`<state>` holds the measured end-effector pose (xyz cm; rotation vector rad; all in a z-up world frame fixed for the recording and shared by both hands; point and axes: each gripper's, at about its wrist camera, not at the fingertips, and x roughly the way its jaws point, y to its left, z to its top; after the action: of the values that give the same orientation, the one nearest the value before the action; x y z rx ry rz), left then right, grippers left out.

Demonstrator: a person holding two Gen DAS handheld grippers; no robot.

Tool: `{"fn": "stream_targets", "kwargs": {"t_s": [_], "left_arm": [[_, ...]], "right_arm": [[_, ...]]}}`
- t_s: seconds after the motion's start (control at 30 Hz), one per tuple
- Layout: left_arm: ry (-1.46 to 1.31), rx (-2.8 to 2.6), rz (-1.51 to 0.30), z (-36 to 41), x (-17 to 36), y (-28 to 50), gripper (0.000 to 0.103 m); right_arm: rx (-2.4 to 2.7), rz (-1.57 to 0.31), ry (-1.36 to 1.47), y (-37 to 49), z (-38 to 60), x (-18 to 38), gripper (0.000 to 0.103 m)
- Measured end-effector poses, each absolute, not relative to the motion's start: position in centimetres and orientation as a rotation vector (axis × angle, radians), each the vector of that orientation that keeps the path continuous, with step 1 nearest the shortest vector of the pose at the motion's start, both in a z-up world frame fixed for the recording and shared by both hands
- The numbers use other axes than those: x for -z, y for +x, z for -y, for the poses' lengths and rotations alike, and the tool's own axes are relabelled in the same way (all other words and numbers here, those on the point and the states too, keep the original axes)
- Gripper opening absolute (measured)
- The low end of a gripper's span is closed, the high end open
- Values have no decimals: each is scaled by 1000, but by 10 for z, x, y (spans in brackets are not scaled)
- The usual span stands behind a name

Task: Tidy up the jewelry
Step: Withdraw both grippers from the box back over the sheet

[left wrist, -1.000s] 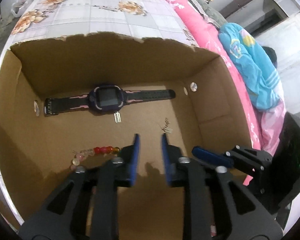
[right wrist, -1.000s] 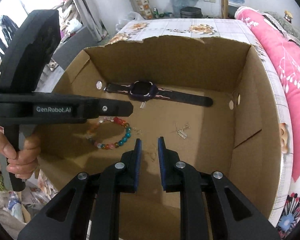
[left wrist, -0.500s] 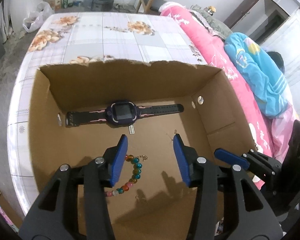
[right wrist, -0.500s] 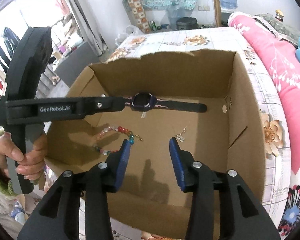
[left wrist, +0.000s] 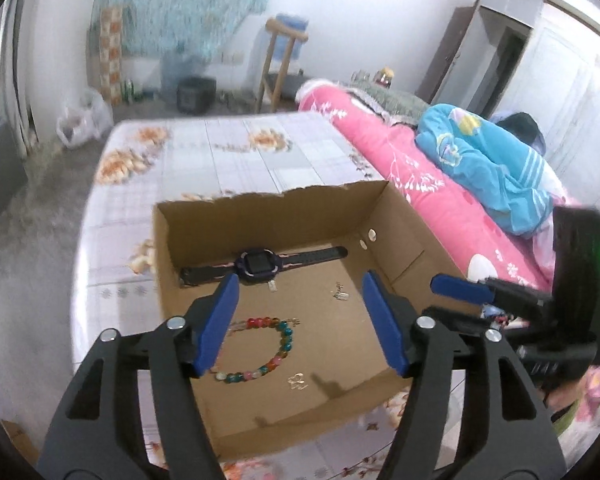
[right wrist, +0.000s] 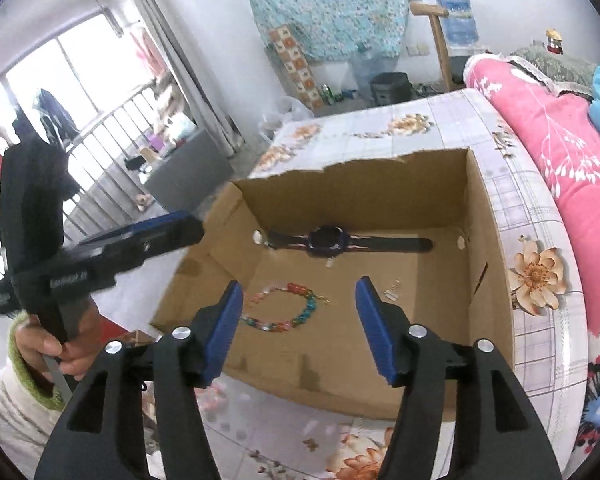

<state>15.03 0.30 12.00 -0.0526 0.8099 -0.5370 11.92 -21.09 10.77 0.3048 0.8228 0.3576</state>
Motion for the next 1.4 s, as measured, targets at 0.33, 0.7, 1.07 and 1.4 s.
{"fn": "stream_targets", "kwargs": {"t_s": [0.33,0.7,1.07,1.4], "left_arm": [[-70,625,-732,-37,-120,88,78],[-32,707,-699,-35,-104,40,84],[-11,738,-777,-16,-69,20,84],[78,729,-859,14,-26,10,84]], "right_arm": [[-396,-758,331,91,205,-118,65],[-413,-703,316,64,193,-127,75],[-349,-644,298,18,217,-124,76],[-217,-758,301,-12,248,-84,76]]}}
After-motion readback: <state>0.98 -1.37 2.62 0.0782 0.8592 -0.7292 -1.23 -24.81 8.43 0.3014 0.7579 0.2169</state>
